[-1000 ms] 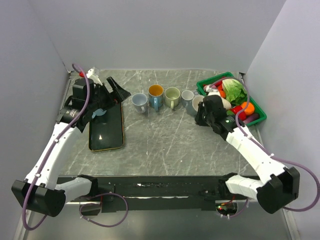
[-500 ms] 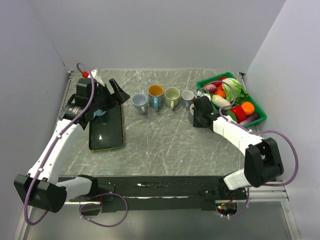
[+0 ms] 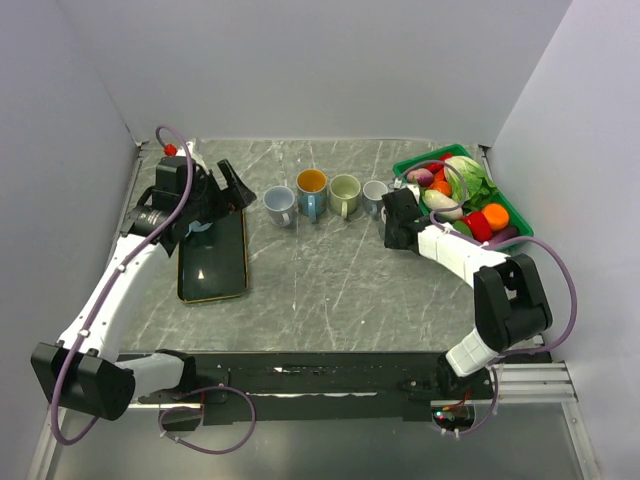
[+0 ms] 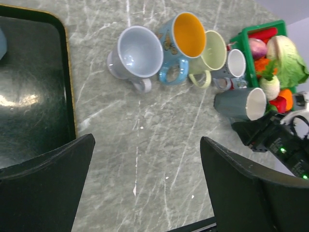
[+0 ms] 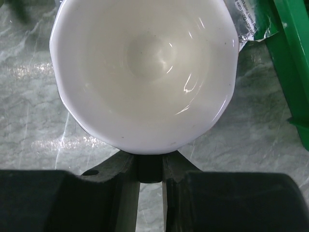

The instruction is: Turn the mug right side up

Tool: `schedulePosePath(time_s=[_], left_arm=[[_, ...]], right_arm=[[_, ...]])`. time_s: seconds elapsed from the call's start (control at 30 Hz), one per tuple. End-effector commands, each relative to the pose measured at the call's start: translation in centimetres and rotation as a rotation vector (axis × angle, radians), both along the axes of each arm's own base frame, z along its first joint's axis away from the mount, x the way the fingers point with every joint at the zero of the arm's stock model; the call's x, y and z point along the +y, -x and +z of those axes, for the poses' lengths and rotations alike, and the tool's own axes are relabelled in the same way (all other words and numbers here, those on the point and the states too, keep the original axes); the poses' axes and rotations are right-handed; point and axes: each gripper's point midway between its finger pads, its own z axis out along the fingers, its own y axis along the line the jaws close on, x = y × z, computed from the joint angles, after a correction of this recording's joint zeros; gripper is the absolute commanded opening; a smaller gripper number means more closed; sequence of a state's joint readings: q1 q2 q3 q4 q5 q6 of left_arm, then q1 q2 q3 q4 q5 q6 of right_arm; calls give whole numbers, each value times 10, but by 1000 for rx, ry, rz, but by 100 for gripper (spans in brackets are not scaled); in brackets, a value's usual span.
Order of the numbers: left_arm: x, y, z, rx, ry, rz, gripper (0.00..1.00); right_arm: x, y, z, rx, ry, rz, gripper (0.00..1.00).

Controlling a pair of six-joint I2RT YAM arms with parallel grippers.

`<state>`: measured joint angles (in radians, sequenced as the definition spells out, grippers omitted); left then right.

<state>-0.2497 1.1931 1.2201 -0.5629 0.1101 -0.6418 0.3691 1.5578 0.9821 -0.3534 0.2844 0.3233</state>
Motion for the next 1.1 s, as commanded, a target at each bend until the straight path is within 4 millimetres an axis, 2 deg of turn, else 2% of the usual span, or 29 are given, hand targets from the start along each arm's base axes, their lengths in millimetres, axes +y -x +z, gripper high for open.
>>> schedulePosePath(time_s=[0.0, 0.07, 0.13, 0.27, 0.37, 0.4, 0.43, 0.5, 0.53, 0.63, 0.77, 0.9, 1.0, 1.07], left_arm=[[10, -7, 11, -35, -48, 28, 96], [15, -9, 9, -34, -70, 42, 96], [19, -10, 6, -29, -87, 55, 96], [31, -15, 5, -34, -142, 68, 96], [66, -25, 3, -15, -246, 167, 96], [78, -29, 0, -2, -278, 202, 96], [91, -32, 2, -1, -301, 229, 96], [103, -36, -2, 6, -328, 257, 96], [112, -37, -5, 13, -342, 280, 96], [125, -37, -25, 36, -392, 245, 96], [112, -36, -55, 37, -465, -3, 96], [104, -40, -65, 25, -459, -73, 96], [109, -40, -72, 47, -489, -71, 96], [113, -39, -85, 49, -523, -88, 96]], right_arm=[[-3, -21, 18, -84, -13, -53, 42], [-4, -19, 25, -96, -25, -60, 54], [-3, -17, 35, -110, -39, -60, 60], [-5, -15, 52, -121, -46, -78, 82], [-8, -13, 73, -142, -61, -94, 90], [-10, -9, 77, -131, -64, -95, 92], [-7, -11, 92, -159, -90, -87, 93], [-6, -9, 107, -179, -115, -81, 95], [-5, -8, 122, -207, -135, -78, 96], [0, -5, 151, -251, -199, -51, 98], [4, -3, 173, -277, -256, -28, 98], [9, -4, 180, -256, -286, -2, 98], [11, -9, 185, -258, -293, 5, 98], [15, -11, 187, -260, -314, 11, 97]])
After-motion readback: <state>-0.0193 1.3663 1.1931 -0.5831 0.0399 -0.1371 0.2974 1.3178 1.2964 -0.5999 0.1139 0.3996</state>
